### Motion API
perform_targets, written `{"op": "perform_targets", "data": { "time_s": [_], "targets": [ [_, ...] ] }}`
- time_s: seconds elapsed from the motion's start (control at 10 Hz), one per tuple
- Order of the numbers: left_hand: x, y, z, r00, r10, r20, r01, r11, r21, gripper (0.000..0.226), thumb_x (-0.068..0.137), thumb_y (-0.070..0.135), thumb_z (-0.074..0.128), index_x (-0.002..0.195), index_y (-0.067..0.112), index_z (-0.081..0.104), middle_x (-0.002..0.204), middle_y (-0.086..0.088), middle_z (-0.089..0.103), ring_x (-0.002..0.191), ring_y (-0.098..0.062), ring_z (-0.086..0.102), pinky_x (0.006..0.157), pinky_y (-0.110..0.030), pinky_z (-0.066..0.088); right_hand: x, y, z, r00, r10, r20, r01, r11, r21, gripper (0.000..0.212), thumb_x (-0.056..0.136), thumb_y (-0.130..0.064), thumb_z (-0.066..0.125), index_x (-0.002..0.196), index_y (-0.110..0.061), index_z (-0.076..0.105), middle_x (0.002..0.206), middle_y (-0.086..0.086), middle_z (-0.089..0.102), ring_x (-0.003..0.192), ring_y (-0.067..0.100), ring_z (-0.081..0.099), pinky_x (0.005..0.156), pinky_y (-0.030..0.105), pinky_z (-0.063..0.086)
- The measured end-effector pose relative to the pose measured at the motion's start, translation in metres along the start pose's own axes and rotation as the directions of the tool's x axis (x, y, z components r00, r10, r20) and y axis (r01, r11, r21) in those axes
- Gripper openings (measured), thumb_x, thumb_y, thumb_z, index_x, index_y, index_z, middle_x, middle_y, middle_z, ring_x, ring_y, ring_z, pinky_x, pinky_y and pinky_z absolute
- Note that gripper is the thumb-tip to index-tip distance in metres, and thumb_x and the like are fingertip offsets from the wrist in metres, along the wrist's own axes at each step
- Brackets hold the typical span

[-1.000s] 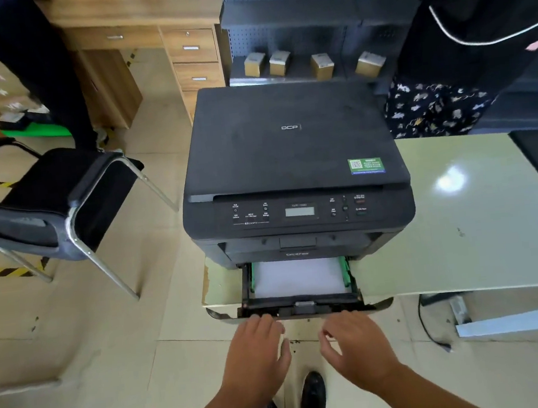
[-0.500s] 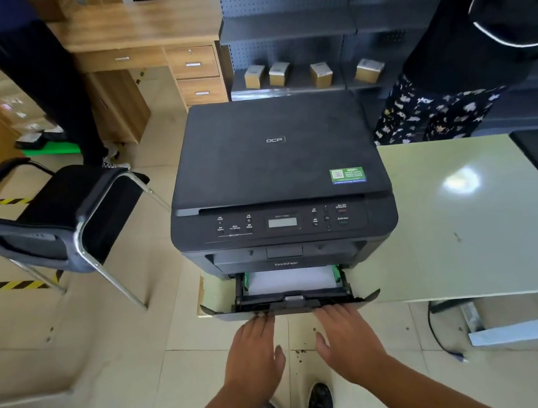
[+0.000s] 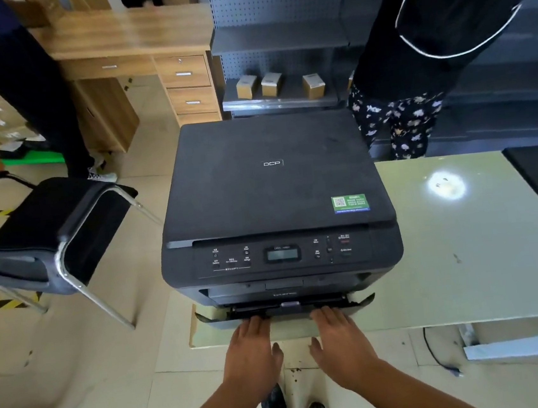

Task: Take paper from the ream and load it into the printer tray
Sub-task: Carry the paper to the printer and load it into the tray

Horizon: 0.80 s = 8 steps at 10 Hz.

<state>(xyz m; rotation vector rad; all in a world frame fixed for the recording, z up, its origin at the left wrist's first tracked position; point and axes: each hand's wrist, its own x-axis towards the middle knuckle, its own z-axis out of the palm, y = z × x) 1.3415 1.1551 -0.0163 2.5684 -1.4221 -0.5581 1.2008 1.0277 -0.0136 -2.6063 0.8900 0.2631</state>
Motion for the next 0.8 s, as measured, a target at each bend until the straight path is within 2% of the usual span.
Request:
{"op": "perform_targets", "data": {
  "time_s": [0.1,0.2,0.3,0.4,0.6,0.7,0.8],
  "targets": [
    [0.008,-0.006,0.002,1.0,-0.004,-0.007,0.004,0.999,0.054,0.061,0.07,0.038,0.062,0.124,0.01,0.06,0.12,-0.006,0.066,0.113,-0.024,0.06,0.102,-0.038,0.047,0.008,0.005,0.002,1.0,-0.019,-0.005,0.018,0.999,-0.044,0.059,0.086,-0.029,0.05,0.141,-0.011,0.039,0.137,0.007,0.05,0.129,0.028,0.044,0.114,0.04,0.033],
    [0.019,-0.016,0.002,0.998,0.01,-0.066,-0.008,0.999,0.037,0.058,0.072,0.036,0.061,0.124,0.01,0.059,0.118,-0.004,0.065,0.111,-0.025,0.06,0.101,-0.038,0.048,0.017,0.008,0.002,0.999,-0.011,-0.048,0.007,0.996,-0.086,0.063,0.083,-0.032,0.055,0.14,-0.009,0.041,0.138,0.01,0.051,0.127,0.03,0.049,0.113,0.041,0.033],
    [0.025,-0.023,-0.002,0.997,0.051,-0.051,-0.049,0.998,0.038,0.053,0.075,0.035,0.058,0.123,0.013,0.058,0.113,-0.001,0.063,0.106,-0.021,0.059,0.096,-0.034,0.051,0.02,0.004,0.003,1.0,-0.011,0.003,0.011,0.996,-0.085,0.065,0.085,-0.034,0.051,0.143,-0.012,0.033,0.138,0.005,0.041,0.127,0.026,0.042,0.118,0.038,0.026],
    [0.025,-0.026,0.001,0.993,0.087,-0.074,-0.087,0.996,0.007,0.051,0.072,0.031,0.061,0.12,0.014,0.058,0.111,0.0,0.061,0.102,-0.02,0.059,0.092,-0.032,0.052,0.021,0.003,0.005,1.0,-0.006,-0.013,0.005,0.996,-0.085,0.064,0.08,-0.032,0.05,0.14,-0.013,0.037,0.129,0.003,0.044,0.119,0.024,0.046,0.112,0.041,0.035],
    [0.024,-0.029,0.006,0.991,0.105,-0.087,-0.104,0.995,0.013,0.055,0.072,0.027,0.064,0.125,0.012,0.056,0.116,-0.003,0.059,0.106,-0.023,0.057,0.096,-0.035,0.05,0.02,0.002,0.015,0.997,0.022,-0.067,-0.028,0.996,-0.082,0.066,0.079,-0.03,0.055,0.141,-0.012,0.038,0.131,0.005,0.047,0.122,0.024,0.048,0.112,0.039,0.036],
    [0.015,-0.027,0.004,0.992,0.079,-0.098,-0.075,0.996,0.045,0.057,0.07,0.027,0.066,0.125,0.013,0.056,0.117,-0.004,0.063,0.107,-0.024,0.059,0.096,-0.036,0.051,0.012,-0.001,0.013,0.999,0.017,-0.028,-0.019,0.997,-0.079,0.071,0.084,-0.031,0.052,0.148,-0.013,0.028,0.146,0.006,0.039,0.135,0.024,0.038,0.118,0.037,0.027],
    [0.003,-0.021,0.0,0.992,0.051,-0.112,-0.047,0.998,0.036,0.057,0.073,0.027,0.065,0.127,0.014,0.055,0.12,-0.004,0.063,0.109,-0.024,0.059,0.099,-0.038,0.048,0.005,-0.003,0.002,0.999,0.032,-0.027,-0.033,0.999,-0.043,0.069,0.088,-0.028,0.05,0.15,-0.015,0.024,0.151,0.003,0.035,0.138,0.022,0.033,0.119,0.033,0.021]
  ]
}}
